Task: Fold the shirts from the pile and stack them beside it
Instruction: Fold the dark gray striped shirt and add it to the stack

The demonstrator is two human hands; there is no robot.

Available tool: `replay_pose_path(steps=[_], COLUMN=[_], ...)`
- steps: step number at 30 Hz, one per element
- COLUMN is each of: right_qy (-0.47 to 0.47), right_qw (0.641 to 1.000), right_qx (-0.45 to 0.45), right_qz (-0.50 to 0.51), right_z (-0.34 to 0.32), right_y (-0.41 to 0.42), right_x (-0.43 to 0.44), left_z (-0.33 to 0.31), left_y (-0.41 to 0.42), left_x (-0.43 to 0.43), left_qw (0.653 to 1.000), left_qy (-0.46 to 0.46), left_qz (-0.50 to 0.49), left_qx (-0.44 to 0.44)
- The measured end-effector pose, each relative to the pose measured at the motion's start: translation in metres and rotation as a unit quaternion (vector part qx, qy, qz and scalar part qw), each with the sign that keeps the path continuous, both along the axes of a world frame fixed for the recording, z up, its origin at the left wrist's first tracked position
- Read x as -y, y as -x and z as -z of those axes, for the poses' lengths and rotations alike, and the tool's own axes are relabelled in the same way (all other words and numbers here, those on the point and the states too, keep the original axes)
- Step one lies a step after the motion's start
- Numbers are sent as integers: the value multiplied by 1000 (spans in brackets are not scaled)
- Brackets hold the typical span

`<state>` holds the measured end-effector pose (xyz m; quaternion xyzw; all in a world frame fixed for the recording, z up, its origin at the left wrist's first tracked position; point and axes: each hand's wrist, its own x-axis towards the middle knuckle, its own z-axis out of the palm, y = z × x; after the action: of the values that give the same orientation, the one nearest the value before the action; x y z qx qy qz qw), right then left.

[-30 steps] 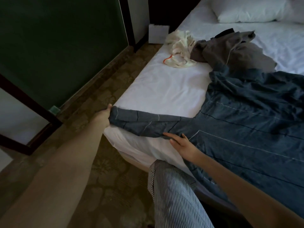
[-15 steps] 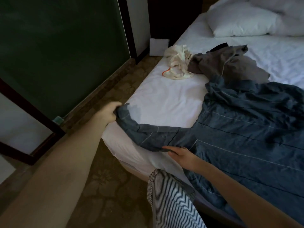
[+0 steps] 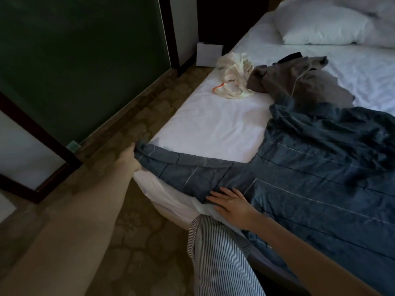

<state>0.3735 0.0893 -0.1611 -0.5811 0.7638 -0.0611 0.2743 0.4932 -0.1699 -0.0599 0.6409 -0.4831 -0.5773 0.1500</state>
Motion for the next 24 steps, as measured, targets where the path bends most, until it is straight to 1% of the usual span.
replay_pose_path(steps=[1,2,3,5,7,8,9,10,11,12,14,15,17,19,21,22,23,24], right_qy=[9,22,40,96,146,163,174,191,207,223,250,256,250,251,257,256,254,255], right_qw=[1000,998,994,978,957,947,935,922,908,892,859,842,798,734,659,615,571,527], right_qx=[22,50,84,156,201,221,243,258,269,282,300,311,356,419,487,534,578,617], right_qz=[13,29,52,101,147,167,191,215,245,273,330,359,417,472,513,521,525,526], right_z=[3,3,5,4,-3,-8,-10,-15,-15,-19,-23,-24,-26,-28,-32,-33,-30,-27], right_y=[2,3,5,8,10,10,11,12,16,20,29,34,44,52,59,63,67,70], right_x=[1,1,2,2,-3,-7,-11,-17,-22,-29,-40,-46,-61,-79,-100,-110,-122,-132], left_z=[5,13,16,8,-6,-8,-13,-19,-24,-28,-36,-43,-57,-75,-93,-100,-109,-117], left_y=[3,3,-3,-8,-2,3,10,18,30,38,55,66,95,136,184,210,234,256], left_x=[10,22,28,31,25,23,19,18,20,17,11,4,-4,-26,-63,-83,-110,-138], left_qw=[1000,995,981,967,975,976,973,982,992,996,996,992,983,975,961,949,933,910], left_qy=[7,54,106,118,118,116,112,85,38,20,2,-27,-59,-63,-68,-82,-104,-137], left_qz=[-2,18,76,109,92,108,153,147,119,71,12,-3,9,31,80,115,151,190], left_qx=[23,78,145,197,162,149,132,89,18,-45,-92,-120,-172,-209,-254,-282,-309,-341])
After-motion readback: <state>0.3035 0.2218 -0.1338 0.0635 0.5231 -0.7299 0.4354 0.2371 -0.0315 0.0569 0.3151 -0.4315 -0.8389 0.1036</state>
